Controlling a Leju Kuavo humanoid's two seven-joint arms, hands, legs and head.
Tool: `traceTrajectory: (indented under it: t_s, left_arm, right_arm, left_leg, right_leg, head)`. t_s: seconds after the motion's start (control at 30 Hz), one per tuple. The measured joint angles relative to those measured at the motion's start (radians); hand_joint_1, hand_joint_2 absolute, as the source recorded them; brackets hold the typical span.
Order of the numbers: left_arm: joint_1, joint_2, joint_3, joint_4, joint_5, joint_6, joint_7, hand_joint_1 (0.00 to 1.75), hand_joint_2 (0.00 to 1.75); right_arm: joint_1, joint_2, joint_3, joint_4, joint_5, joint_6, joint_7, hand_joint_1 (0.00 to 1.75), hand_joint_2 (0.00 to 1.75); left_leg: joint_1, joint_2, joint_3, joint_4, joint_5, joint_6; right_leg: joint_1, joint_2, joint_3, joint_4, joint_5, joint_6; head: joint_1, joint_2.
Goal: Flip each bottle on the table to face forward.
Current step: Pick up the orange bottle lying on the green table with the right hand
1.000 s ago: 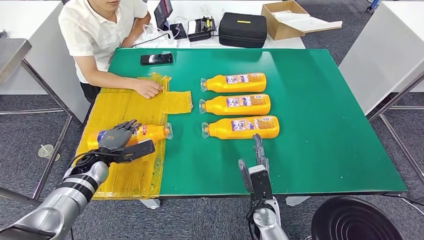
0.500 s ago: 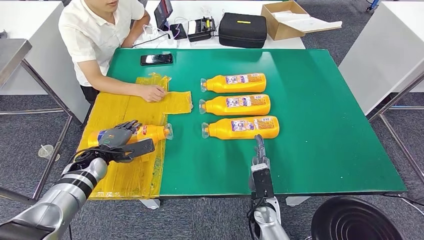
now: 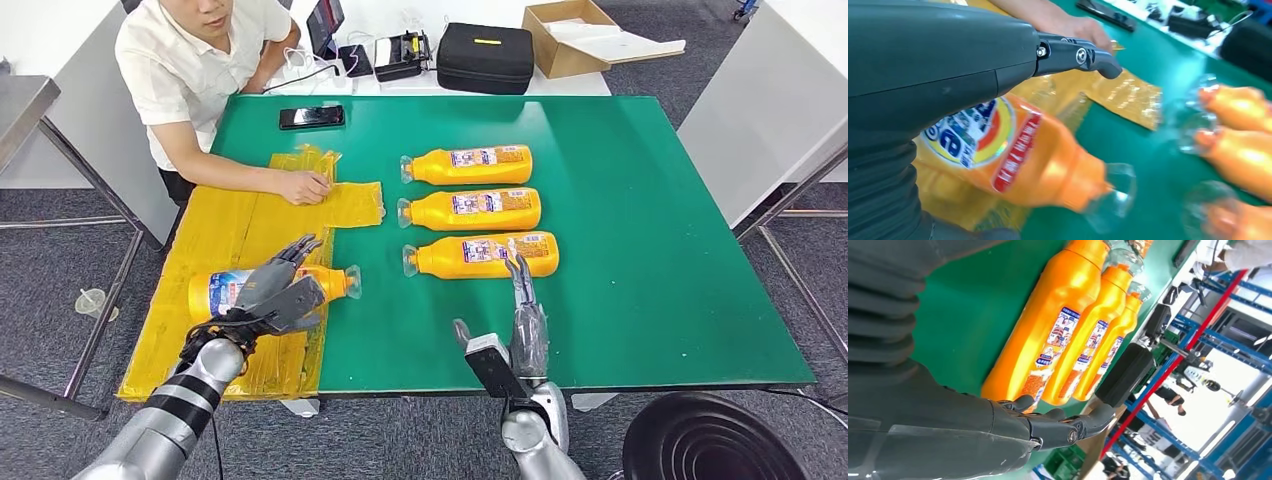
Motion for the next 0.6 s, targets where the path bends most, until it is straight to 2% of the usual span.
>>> traceTrajectory:
  t_s: [0.13,0.33,0.6]
  left_arm:
    - [0.035,0.0,0.0,-0.071,0.018,-0.006,-0.003,0.0,1.75]
    - [0.07,-0.008,0.0,-0.143,0.045,0.012,-0.029,0.0,1.75]
    - [0.1,-0.014,-0.001,-0.214,0.072,0.012,-0.036,0.0,1.75]
  right_arm:
    - [-0.001,-0.016,0.012,0.0,0.021,-0.006,0.008,0.0,1.75]
    - [-0.012,-0.053,0.033,-0.011,0.139,-0.057,0.059,0.0,1.75]
    - [-0.034,-0.097,0.047,-0.032,0.179,-0.034,0.104,0.0,1.75]
  left_leg:
    - [0.0,0.0,0.0,0.0,0.0,0.0]
    - [0.0,0.0,-0.001,0.0,0.0,0.0]
    - [0.0,0.0,-0.001,0.0,0.0,0.0]
  right_leg:
    - [0.001,0.0,0.0,0.0,0.0,0.0]
    - [0.0,0.0,0.0,0.0,0.0,0.0]
    - [0.0,0.0,-0.001,0.0,0.0,0.0]
  head:
    - [0.0,0.0]
    - [0.0,0.0]
    - [0.0,0.0]
